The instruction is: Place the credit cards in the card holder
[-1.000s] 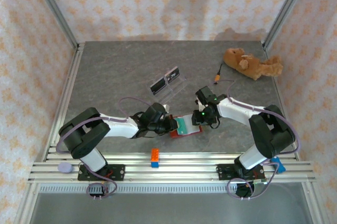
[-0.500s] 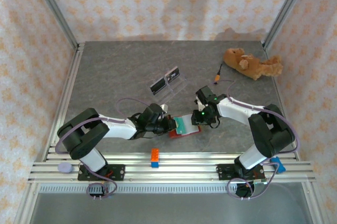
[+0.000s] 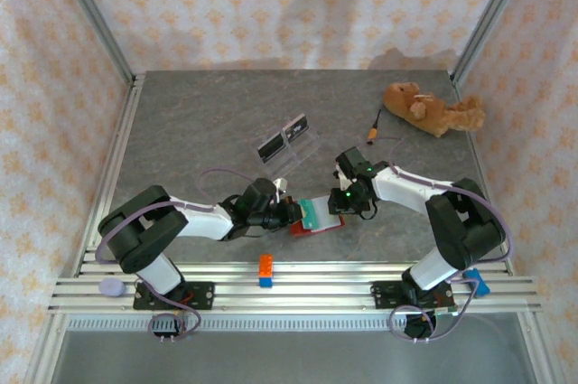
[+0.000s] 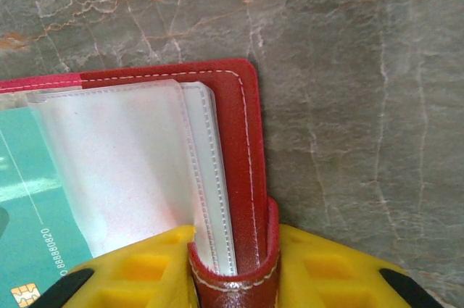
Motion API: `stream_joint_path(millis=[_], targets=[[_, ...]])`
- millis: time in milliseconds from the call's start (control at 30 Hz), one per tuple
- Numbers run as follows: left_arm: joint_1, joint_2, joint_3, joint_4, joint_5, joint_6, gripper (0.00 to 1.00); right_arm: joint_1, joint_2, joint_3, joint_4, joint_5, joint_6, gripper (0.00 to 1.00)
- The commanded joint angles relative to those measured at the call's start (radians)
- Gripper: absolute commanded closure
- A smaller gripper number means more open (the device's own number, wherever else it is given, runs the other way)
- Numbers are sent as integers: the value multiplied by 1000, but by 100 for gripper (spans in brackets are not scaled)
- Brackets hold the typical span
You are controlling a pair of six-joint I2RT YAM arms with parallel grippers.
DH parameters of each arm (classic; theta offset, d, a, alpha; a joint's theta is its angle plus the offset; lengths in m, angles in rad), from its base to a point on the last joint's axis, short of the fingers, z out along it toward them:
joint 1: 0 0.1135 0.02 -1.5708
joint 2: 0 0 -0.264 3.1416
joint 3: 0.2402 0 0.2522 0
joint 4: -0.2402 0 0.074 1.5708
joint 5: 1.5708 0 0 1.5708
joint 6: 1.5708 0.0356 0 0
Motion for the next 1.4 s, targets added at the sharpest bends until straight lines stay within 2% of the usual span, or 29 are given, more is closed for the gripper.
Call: stream_joint_path(millis=[0, 400, 500, 1133, 1367], targets=[[7, 40, -13, 92, 17, -24, 100, 21, 59, -24, 27, -83, -14, 71], [22, 43, -47, 105, -10, -41, 100, 21, 60, -25, 31, -92, -14, 70], [23, 65, -58, 156, -3, -58, 100, 21, 60, -25, 33, -95, -13, 69], [-15, 127, -61, 251, -20, -89, 100, 21, 55, -30, 48, -154, -6, 68], [-27, 137, -69, 278, -29, -97, 100, 18, 13, -28, 33, -98, 8, 60]])
